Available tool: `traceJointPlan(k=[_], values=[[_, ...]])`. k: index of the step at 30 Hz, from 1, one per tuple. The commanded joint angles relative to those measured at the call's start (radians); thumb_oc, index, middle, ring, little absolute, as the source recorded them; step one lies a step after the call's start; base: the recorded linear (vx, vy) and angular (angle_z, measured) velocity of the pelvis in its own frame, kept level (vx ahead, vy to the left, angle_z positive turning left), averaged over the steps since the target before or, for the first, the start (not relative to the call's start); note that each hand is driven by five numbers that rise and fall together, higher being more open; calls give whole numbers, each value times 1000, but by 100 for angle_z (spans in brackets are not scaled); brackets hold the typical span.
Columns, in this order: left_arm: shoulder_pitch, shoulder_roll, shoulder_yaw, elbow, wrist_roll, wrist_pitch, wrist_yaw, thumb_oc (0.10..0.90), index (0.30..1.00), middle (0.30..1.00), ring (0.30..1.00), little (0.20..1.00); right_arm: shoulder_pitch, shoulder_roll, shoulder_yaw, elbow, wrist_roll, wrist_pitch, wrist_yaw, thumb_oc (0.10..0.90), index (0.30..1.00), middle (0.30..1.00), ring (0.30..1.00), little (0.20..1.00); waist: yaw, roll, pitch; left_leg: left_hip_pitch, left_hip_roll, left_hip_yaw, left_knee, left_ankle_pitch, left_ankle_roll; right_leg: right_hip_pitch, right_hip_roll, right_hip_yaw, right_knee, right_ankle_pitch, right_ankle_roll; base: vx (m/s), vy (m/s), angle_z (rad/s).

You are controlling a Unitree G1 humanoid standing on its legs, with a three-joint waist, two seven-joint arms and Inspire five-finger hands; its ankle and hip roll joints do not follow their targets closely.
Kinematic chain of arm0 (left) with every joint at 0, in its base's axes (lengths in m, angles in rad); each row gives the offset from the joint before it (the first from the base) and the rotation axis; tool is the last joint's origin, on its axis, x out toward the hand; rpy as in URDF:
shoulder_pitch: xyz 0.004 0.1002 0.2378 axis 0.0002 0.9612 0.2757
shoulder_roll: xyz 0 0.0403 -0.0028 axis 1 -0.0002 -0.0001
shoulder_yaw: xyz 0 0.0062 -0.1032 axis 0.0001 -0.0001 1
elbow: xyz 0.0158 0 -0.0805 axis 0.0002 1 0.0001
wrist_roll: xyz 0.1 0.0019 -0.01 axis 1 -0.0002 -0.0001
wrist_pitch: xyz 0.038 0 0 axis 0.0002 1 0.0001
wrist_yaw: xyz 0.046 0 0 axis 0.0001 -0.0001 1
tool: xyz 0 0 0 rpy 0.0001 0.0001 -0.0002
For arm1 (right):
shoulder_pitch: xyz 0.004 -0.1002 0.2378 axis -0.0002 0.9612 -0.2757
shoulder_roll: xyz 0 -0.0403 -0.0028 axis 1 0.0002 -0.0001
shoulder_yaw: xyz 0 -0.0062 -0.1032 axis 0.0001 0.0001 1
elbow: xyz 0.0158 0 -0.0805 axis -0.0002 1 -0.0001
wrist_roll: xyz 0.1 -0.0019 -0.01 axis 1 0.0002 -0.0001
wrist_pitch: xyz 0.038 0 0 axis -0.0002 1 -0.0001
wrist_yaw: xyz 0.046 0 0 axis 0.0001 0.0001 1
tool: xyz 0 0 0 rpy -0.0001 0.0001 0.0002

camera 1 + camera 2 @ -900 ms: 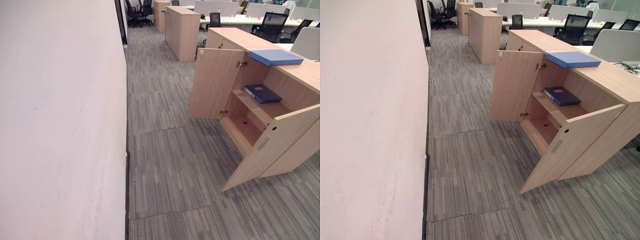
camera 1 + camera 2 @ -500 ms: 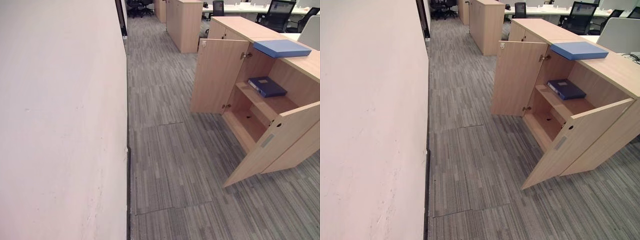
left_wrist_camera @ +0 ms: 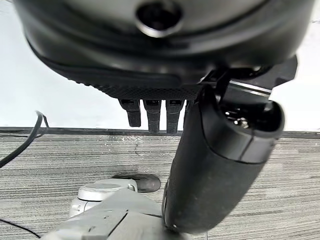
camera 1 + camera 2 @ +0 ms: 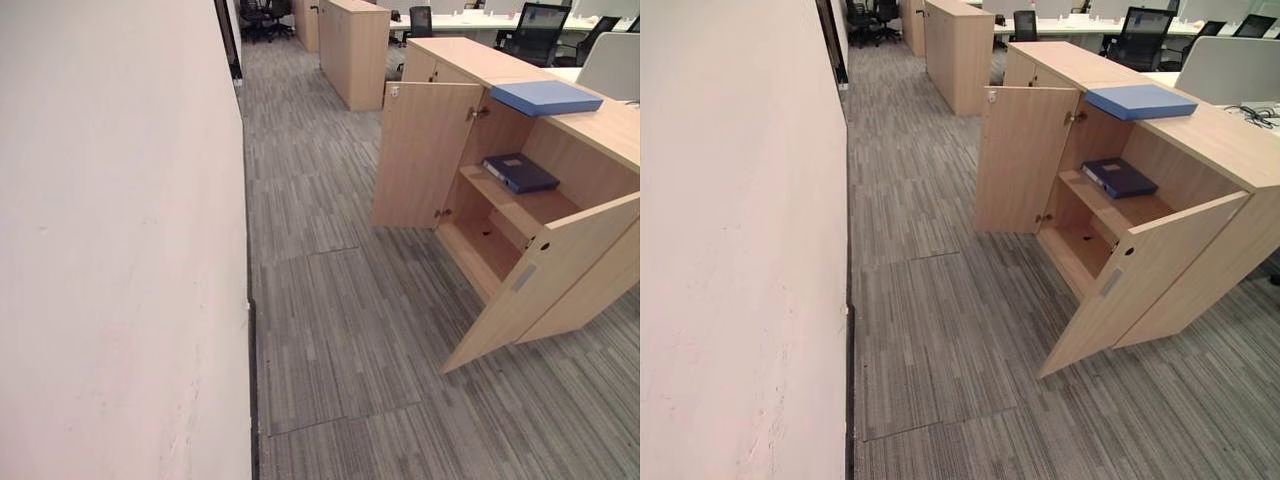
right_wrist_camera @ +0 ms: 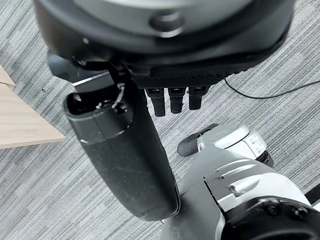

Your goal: Put the empty folder in the office cabinet

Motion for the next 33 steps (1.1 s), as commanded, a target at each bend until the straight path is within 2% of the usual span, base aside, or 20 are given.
traceJointPlan(k=[1,17,33], values=[[-39,4,12,64,42,0,-9,800,900,900,900,900,-55,-17,-3,53,-34,-7,7,800,900,900,900,900,4,-5,-27,47,-27,47,-4,-138,-15,-23,16,-26,6,20,80,0,0,0],[-47,3,-3,63,61,6,-3,800,900,900,900,900,-51,-1,15,44,-54,-16,-10,800,900,900,900,900,2,-10,-28,54,-26,45,-4,-143,-15,-16,17,-28,6,15,80,0,0,0],[-67,21,-22,74,102,19,10,800,900,900,900,900,-59,2,33,97,-120,14,-17,800,900,900,900,900,2,-18,-22,50,-23,37,-4,-145,-17,-17,18,-39,6,13,78,5,-15,0]])
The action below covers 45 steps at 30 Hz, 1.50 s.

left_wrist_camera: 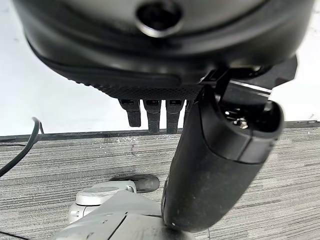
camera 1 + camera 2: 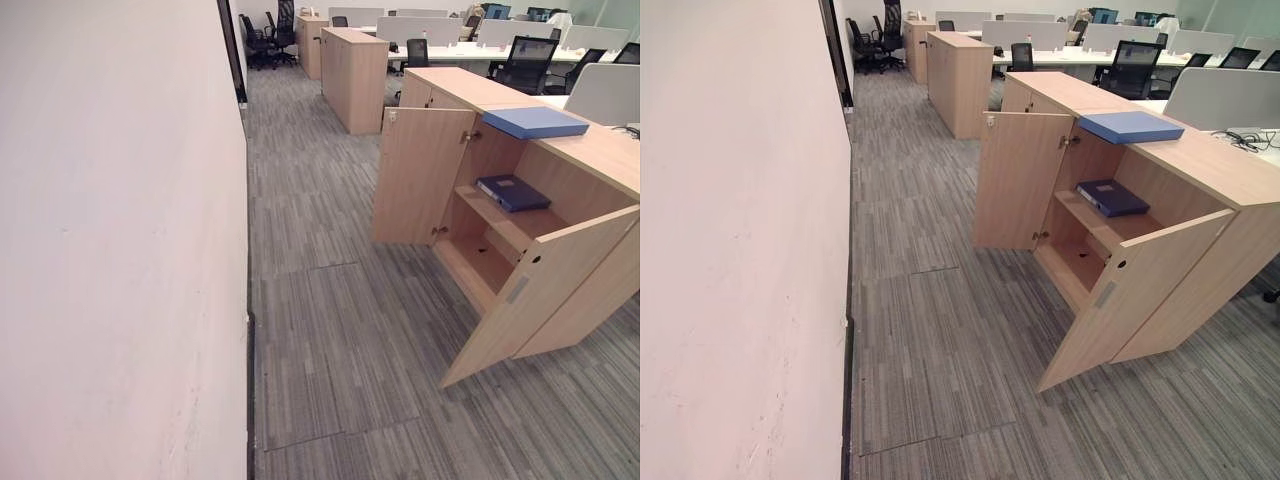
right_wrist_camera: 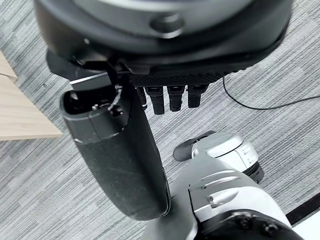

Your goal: Put the empty folder in the office cabinet

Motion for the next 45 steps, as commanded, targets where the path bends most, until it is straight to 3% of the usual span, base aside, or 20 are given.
traceJointPlan(k=[1,11,26,30,31,32,33,35,37,38,39,42,45], values=[[-61,8,-3,72,35,-1,6,800,900,900,900,900,-63,-3,20,65,-41,2,-1,800,900,900,900,900,1,-3,25,43,-25,40,-3,-141,-15,-24,17,-38,1,12,78,27,-75,1],[-72,19,-4,64,26,-3,8,800,900,900,900,900,-72,-11,37,49,-64,3,-1,800,900,900,900,900,-9,-13,44,30,-8,51,-3,-132,-18,-49,31,-50,7,14,69,23,-70,-1],[-80,10,-46,41,55,-14,11,800,900,900,900,900,-71,-27,45,39,-80,-7,-7,800,900,900,900,900,-20,1,46,50,0,39,-3,-132,-32,-21,39,-62,1,-12,55,31,-30,0],[-84,15,-40,52,51,-11,14,800,900,900,900,900,-75,-20,52,45,-84,-6,-2,800,900,900,900,900,-20,-2,63,63,24,48,11,-131,-36,-43,48,-51,56,-40,40,19,-73,1],[-87,16,-39,52,46,-10,15,800,900,900,900,900,-80,-21,54,46,-85,-6,-2,800,900,900,900,900,-18,-10,74,27,28,55,83,-147,-37,-53,45,-51,81,-51,34,-75,-163,-1],[-95,19,-36,46,32,-11,15,800,900,900,900,900,-86,-21,62,44,-88,-7,-1,800,900,900,900,900,-10,-32,105,-74,32,71,286,-184,-49,-71,33,-57,133,-70,21,-81,-129,-3],[-95,19,-36,46,32,-11,15,800,900,900,900,900,-86,-21,61,44,-88,-7,-1,800,900,900,900,900,-10,-31,104,-79,33,71,292,-187,-49,-74,34,-57,134,-70,21,-50,-152,-18],[-103,16,-39,38,23,-14,20,800,900,900,900,900,-96,-29,72,42,-100,-6,-6,800,900,900,900,900,11,-39,136,-177,43,57,474,-161,-43,-67,32,-60,150,-82,6,3,-112,-16],[-102,15,-40,33,15,-21,22,800,900,900,900,900,-105,-43,87,40,-127,-7,-13,800,900,900,900,900,26,-39,147,-284,25,41,524,-135,-27,-62,32,-55,143,-87,1,67,-63,9],[-96,13,-35,31,12,-24,18,800,900,900,900,900,-102,-53,93,34,-145,-11,-14,800,900,900,900,900,42,-39,147,-350,6,35,476,-121,-19,-43,31,-44,125,-93,4,112,-11,-2],[-96,13,-36,31,12,-24,18,800,900,900,900,900,-102,-53,93,34,-145,-11,-14,800,900,900,900,900,42,-39,147,-349,6,35,476,-121,-18,-43,30,-43,125,-94,4,159,19,0],[-77,8,-24,29,11,-26,21,800,900,900,900,900,-86,-65,93,25,-170,-16,-20,800,900,900,900,900,58,-12,147,-363,13,11,290,8,-40,3,51,-22,100,-110,2,209,51,-7],[-58,8,-14,23,6,-31,20,800,900,900,900,900,-73,-87,89,20,-184,-26,-22,800,900,900,900,900,74,12,150,-404,32,14,68,78,-62,56,66,16,85,-134,4,296,89,-23]])
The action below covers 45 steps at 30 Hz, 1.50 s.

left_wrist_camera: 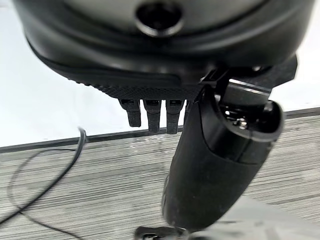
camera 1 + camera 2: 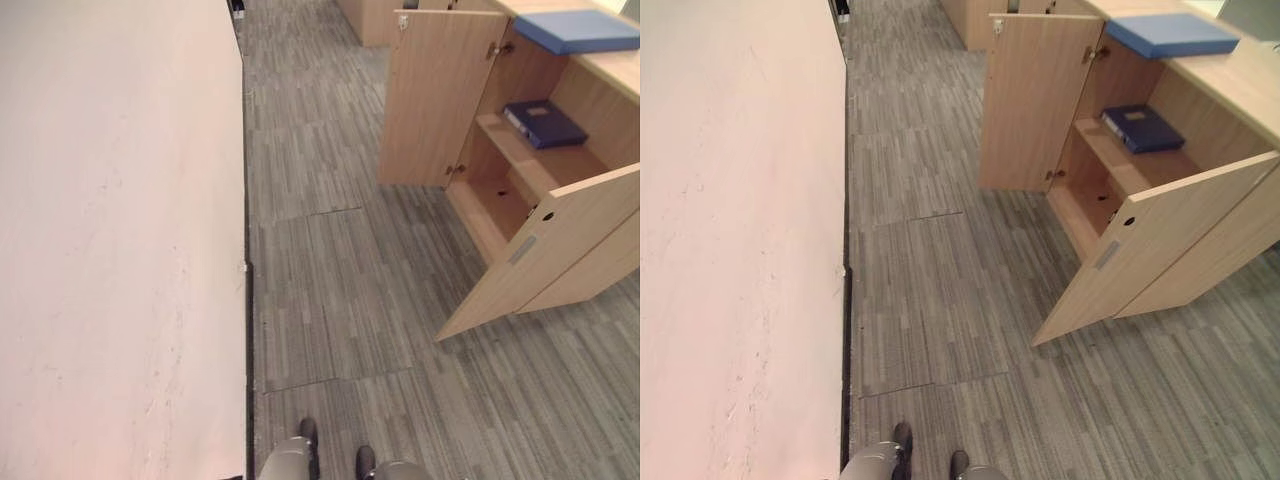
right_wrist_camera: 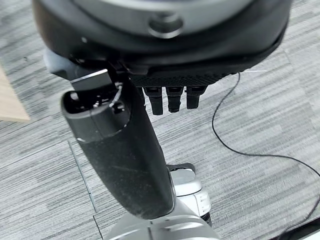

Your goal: Put the empty folder in the office cabinet

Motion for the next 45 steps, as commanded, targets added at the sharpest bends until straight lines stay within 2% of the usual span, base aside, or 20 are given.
traceJointPlan(k=[1,3,4,6,11,12,13,14,15,16,17,19,22,24,28,29,32,38,42,45], values=[[4,35,19,-2,-18,-24,7,800,900,900,900,900,53,-54,12,-8,-40,-20,-6,800,900,900,900,900,21,-3,-44,-84,-10,6,-75,60,48,170,-4,37,-84,-27,156,303,106,-49],[16,36,37,10,-20,-23,-4,800,900,900,900,900,72,-66,3,4,-59,-22,5,800,900,900,900,900,30,5,-53,-62,1,9,-99,70,47,195,1,67,-88,-37,161,377,156,-70],[24,39,45,9,-15,-21,-4,800,900,900,900,900,91,-69,-1,10,-86,-20,11,800,900,900,900,900,25,15,-68,-45,13,22,-99,127,38,208,-2,77,-94,-50,164,352,163,-87],[24,48,51,0,-13,-23,-6,800,900,900,900,900,107,-78,-7,21,-103,-14,19,800,900,900,900,900,25,15,-85,-36,11,40,-86,155,47,214,-28,80,-80,-62,178,344,197,-75],[14,60,54,-31,-18,-29,-8,800,900,900,900,900,122,-89,-14,29,-120,-9,35,800,900,900,900,900,22,-3,-107,-48,-22,65,-24,104,79,197,-88,78,-15,-35,215,302,193,-31],[8,66,51,-59,-23,-33,-10,800,900,900,900,900,125,-103,-16,26,-133,-9,40,800,900,900,900,900,24,-7,-115,-39,-46,85,1,56,103,159,-132,68,70,20,246,281,292,-24],[-2,74,43,-86,-29,-34,-14,800,900,900,900,900,118,-121,-22,11,-136,-9,45,800,900,900,900,900,22,-8,-109,-14,-73,102,8,15,126,89,-175,50,213,135,287,281,292,-19],[-2,73,43,-86,-29,-34,-14,800,900,900,900,900,118,-122,-22,11,-136,-9,45,800,900,900,900,900,23,-6,-111,-18,-69,103,10,15,126,85,-172,52,213,137,287,173,224,-20],[-8,80,37,-102,-34,-37,-10,800,900,900,900,900,109,-137,-24,-6,-130,-13,44,800,900,900,900,900,16,-3,-96,1,-82,110,13,-4,140,38,-195,38,310,222,297,130,262,-21],[-12,85,25,-120,-38,-37,-12,800,900,900,900,900,101,-154,-32,-42,-126,-19,36,800,900,900,900,900,5,18,-74,42,-90,122,18,-40,161,-40,-233,-12,444,296,276,131,262,-14],[-12,85,25,-120,-38,-37,-12,800,900,900,900,900,101,-154,-32,-42,-126,-19,36,800,900,900,900,900,6,20,-76,39,-87,123,18,-39,161,-43,-231,-11,443,298,276,126,279,-1],[-7,93,26,-132,-46,-38,-13,800,900,900,900,900,91,-173,-31,-77,-127,-24,32,800,900,900,900,900,-6,39,-50,120,-95,131,-3,-74,174,-113,-296,-98,488,307,257,153,206,4],[-2,103,20,-138,-34,-41,-23,800,900,900,900,900,94,-197,-35,-107,-118,-32,35,800,900,900,900,900,-40,60,-5,167,-85,98,9,-93,170,-199,-246,-125,417,185,229,167,69,-21],[2,105,18,-137,-21,-41,-31,800,900,900,900,900,99,-209,-39,-122,-114,-37,36,800,900,900,900,900,-60,64,19,195,-86,86,11,-108,165,-264,-205,-119,351,159,228,170,15,17],[7,106,27,-119,5,-42,-44,800,900,900,900,900,111,-226,-35,-147,-124,-42,42,800,900,900,900,900,-92,34,39,263,-109,50,3,-146,148,-318,-169,-125,80,220,264,201,-49,28],[7,106,28,-119,5,-42,-44,800,900,900,900,900,111,-226,-35,-147,-124,-42,42,800,900,900,900,900,-94,35,42,267,-107,48,3,-147,147,-312,-167,-128,75,221,263,234,-97,13],[-5,105,36,-92,30,-44,-44,800,900,900,900,900,106,-219,-18,-152,-134,-45,45,800,900,900,900,900,-119,3,41,315,-134,6,13,-188,139,-347,-133,-70,-84,301,293,288,-108,36],[5,64,27,-45,52,-37,-23,800,900,900,900,900,48,-186,40,-148,-156,-49,18,800,900,900,900,900,-99,-2,-1,385,-138,-41,-11,-240,137,-301,-140,-100,-113,339,283,287,-131,47],[-1,46,19,-43,41,-35,-18,800,900,900,900,900,34,-175,54,-135,-169,-49,4,800,900,900,900,900,-99,14,-18,412,-107,-64,-45,-240,129,-310,-128,-109,-64,312,268,297,-174,43],[-34,38,-22,-58,44,-35,-11,800,900,900,900,900,18,-171,67,-119,-176,-48,-10,800,900,900,900,900,-99,32,-28,417,-62,-90,-47,-251,98,-324,-103,-129,6,239,235,366,-270,27]])
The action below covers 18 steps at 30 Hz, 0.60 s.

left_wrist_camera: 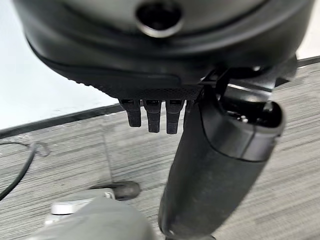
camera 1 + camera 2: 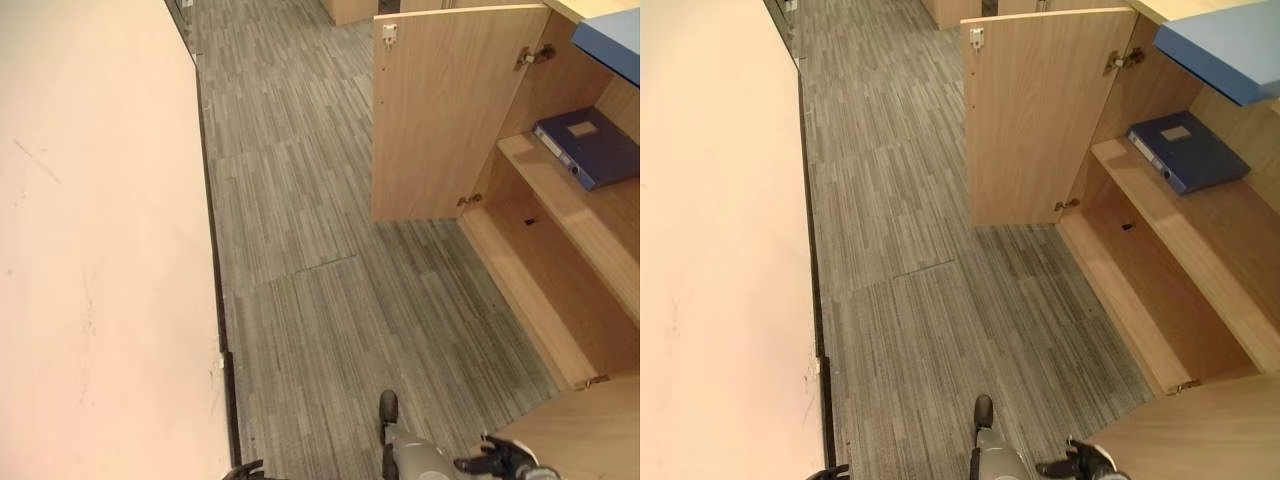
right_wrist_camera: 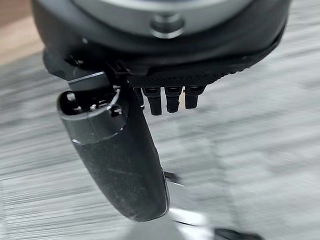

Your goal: Put the empty folder in the office cabinet

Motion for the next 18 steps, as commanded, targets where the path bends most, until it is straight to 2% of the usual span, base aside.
traceJointPlan(k=[1,2,4,8,10,12,13,14,15,17,18], values=[[16,47,-13,-8,22,2,25,800,900,900,900,900,90,-32,45,50,-21,14,-24,800,900,900,900,900,-17,-40,-36,-33,-34,16,-45,-41,11,-73,-32,56,87,-42,158,358,-310,45],[1,47,-36,-31,22,-3,34,800,900,900,900,900,94,-20,50,65,-13,20,-22,800,900,900,900,900,-17,-35,-39,-46,-8,16,-23,-28,-8,-71,-14,50,110,-84,140,333,-293,44],[-3,50,-44,-40,24,-4,37,800,900,900,900,900,94,-17,49,75,-3,20,-22,800,900,900,900,900,-16,-33,-41,-51,8,22,-6,-11,-21,-62,-4,51,118,-106,131,270,-235,15],[2,58,-42,-37,31,-4,42,800,900,900,900,900,107,-9,49,109,-9,25,-23,800,900,900,900,900,-9,-43,-50,-84,45,54,144,79,-57,6,35,62,111,-162,94,205,-179,4],[2,65,-40,-44,31,-4,46,800,900,900,900,900,109,-7,54,122,-26,27,-27,800,900,900,900,900,4,-62,-35,-157,41,62,324,155,-65,54,42,71,102,-178,73,117,-181,-8],[1,70,-39,-52,29,-2,49,800,900,900,900,900,108,-13,54,130,-38,32,-27,800,900,900,900,900,16,-82,-16,-221,45,75,483,200,-63,92,40,79,99,-192,55,109,-188,-15],[1,71,-35,-53,26,-1,54,800,900,900,900,900,102,-24,55,136,-46,38,-30,800,900,900,900,900,25,-99,-3,-285,55,109,537,202,-44,118,31,89,95,-203,46,77,-128,-22],[0,71,-35,-53,26,-1,54,800,900,900,900,900,101,-24,55,136,-46,38,-30,800,900,900,900,900,27,-95,0,-286,60,110,546,196,-44,119,35,90,97,-204,46,81,-95,-12],[3,69,-32,-51,24,-2,53,800,900,900,900,900,99,-29,52,140,-47,40,-31,800,900,900,900,900,38,-102,8,-336,55,119,555,158,-30,136,31,96,93,-210,46,57,-23,-14],[10,66,-26,-44,24,-1,48,800,900,900,900,900,100,-32,50,146,-51,42,-32,800,900,900,900,900,55,-115,11,-422,33,118,520,110,-10,168,24,111,81,-216,50,116,-12,-10],[13,66,-25,-40,25,0,47,800,900,900,900,900,102,-31,52,149,-54,41,-32,800,900,900,900,900,62,-118,11,-437,22,112,460,98,-5,182,21,119,75,-219,55,142,28,-8]])
